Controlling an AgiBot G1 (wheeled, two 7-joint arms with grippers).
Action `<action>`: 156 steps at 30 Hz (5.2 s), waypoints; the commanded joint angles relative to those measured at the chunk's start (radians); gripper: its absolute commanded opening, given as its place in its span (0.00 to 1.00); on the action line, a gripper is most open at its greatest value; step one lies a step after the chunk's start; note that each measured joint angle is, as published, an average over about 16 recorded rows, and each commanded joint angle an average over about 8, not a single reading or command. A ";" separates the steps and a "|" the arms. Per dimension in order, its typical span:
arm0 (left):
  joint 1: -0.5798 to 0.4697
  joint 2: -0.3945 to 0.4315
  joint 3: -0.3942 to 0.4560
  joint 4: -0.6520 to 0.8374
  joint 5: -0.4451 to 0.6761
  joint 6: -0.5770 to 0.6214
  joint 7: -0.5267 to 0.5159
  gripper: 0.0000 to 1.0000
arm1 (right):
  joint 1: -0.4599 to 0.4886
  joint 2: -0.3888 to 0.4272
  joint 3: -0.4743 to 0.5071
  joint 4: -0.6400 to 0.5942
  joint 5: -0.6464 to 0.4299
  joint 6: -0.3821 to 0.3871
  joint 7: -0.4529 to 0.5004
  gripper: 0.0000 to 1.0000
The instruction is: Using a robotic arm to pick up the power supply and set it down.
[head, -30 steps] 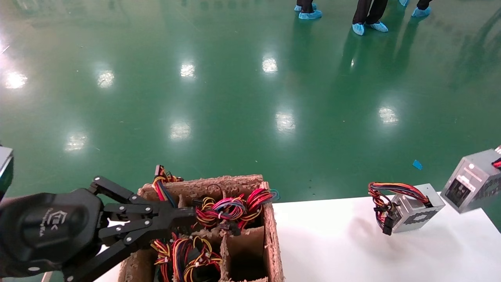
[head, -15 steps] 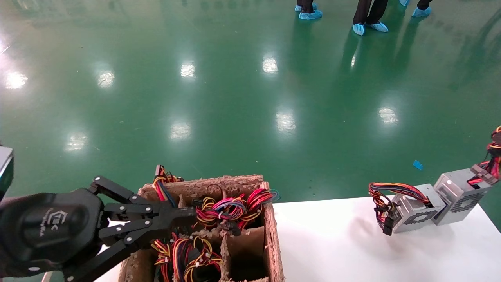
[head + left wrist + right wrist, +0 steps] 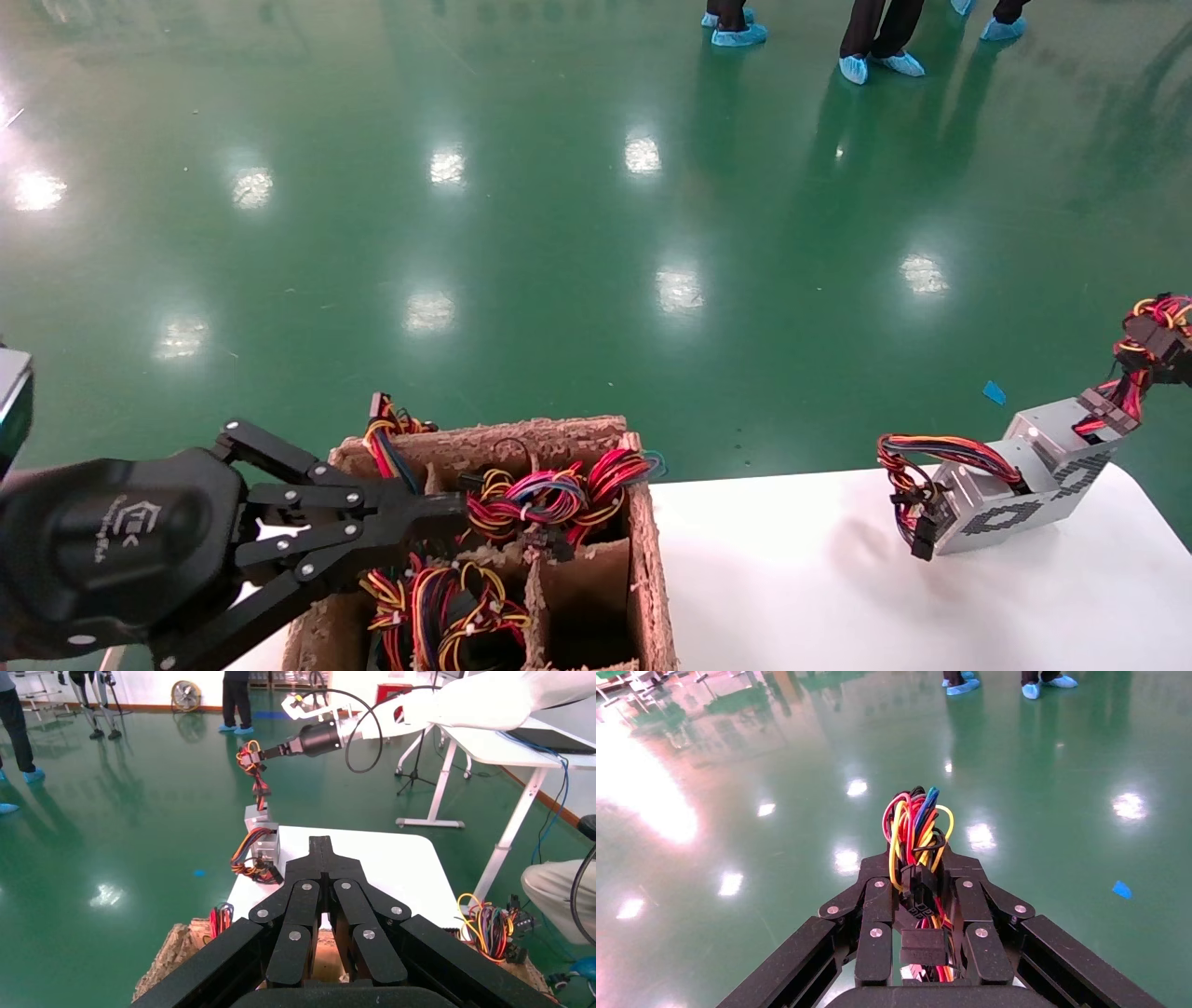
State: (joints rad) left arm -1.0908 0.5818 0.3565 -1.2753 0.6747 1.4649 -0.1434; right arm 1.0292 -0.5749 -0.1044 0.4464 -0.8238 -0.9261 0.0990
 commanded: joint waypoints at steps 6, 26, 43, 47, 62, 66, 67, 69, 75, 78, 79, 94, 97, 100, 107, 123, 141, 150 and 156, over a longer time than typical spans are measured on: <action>0.000 0.000 0.000 0.000 0.000 0.000 0.000 0.00 | 0.036 0.000 -0.007 -0.065 -0.006 -0.057 -0.027 0.00; 0.000 0.000 0.000 0.000 0.000 0.000 0.000 0.00 | -0.032 0.021 0.011 -0.088 0.026 -0.134 -0.037 0.00; 0.000 0.000 0.001 0.000 0.000 0.000 0.000 0.00 | -0.119 0.026 0.023 -0.016 0.048 -0.114 0.000 0.69; 0.000 0.000 0.001 0.000 0.000 0.000 0.000 0.00 | -0.143 0.032 0.026 0.011 0.054 -0.106 0.013 1.00; 0.000 0.000 0.001 0.000 -0.001 0.000 0.000 0.00 | -0.217 0.047 0.029 0.135 0.066 -0.078 0.073 1.00; 0.000 0.000 0.001 0.000 -0.001 0.000 0.000 0.00 | -0.230 0.051 0.027 0.160 0.065 -0.071 0.088 1.00; 0.000 0.000 0.001 0.000 -0.001 0.000 0.001 0.00 | -0.233 0.052 0.027 0.167 0.065 -0.070 0.090 1.00; 0.000 0.000 0.001 0.000 -0.001 0.000 0.001 0.00 | -0.238 0.055 0.027 0.179 0.066 -0.067 0.094 1.00; 0.000 0.000 0.001 0.000 -0.001 0.000 0.001 0.00 | -0.253 0.061 0.031 0.212 0.071 -0.065 0.102 1.00; 0.000 0.000 0.001 0.000 -0.001 0.000 0.001 0.00 | -0.259 0.063 0.037 0.227 0.078 -0.067 0.100 1.00; 0.000 0.000 0.001 0.000 -0.001 0.000 0.001 0.00 | -0.261 0.063 0.040 0.232 0.081 -0.069 0.096 1.00; 0.000 -0.001 0.001 0.000 -0.001 -0.001 0.001 0.00 | -0.268 0.057 0.085 0.312 0.142 -0.154 -0.004 1.00; 0.000 -0.001 0.001 0.000 -0.001 -0.001 0.001 0.04 | -0.252 0.052 0.071 0.340 0.139 -0.176 0.001 1.00; 0.000 -0.001 0.001 0.000 -0.001 -0.001 0.001 0.42 | -0.235 0.047 0.057 0.369 0.137 -0.198 0.006 1.00; 0.000 -0.001 0.002 0.000 -0.001 -0.001 0.001 1.00 | -0.195 0.035 0.024 0.435 0.130 -0.251 0.018 1.00; 0.000 -0.001 0.002 0.000 -0.001 -0.001 0.001 1.00 | -0.105 0.008 -0.051 0.586 0.116 -0.370 0.044 1.00; -0.001 -0.001 0.002 0.000 -0.001 -0.001 0.001 1.00 | -0.005 -0.021 -0.134 0.754 0.101 -0.503 0.074 1.00; -0.001 -0.001 0.002 0.000 -0.002 -0.001 0.001 1.00 | 0.042 -0.035 -0.172 0.832 0.094 -0.565 0.088 1.00; 0.000 -0.001 0.002 0.000 -0.002 -0.001 0.001 1.00 | 0.056 -0.039 -0.185 0.857 0.092 -0.585 0.091 1.00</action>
State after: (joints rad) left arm -1.0911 0.5809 0.3587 -1.2751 0.6729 1.4639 -0.1422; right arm 1.0812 -0.6132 -0.2857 1.2956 -0.7317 -1.5052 0.1891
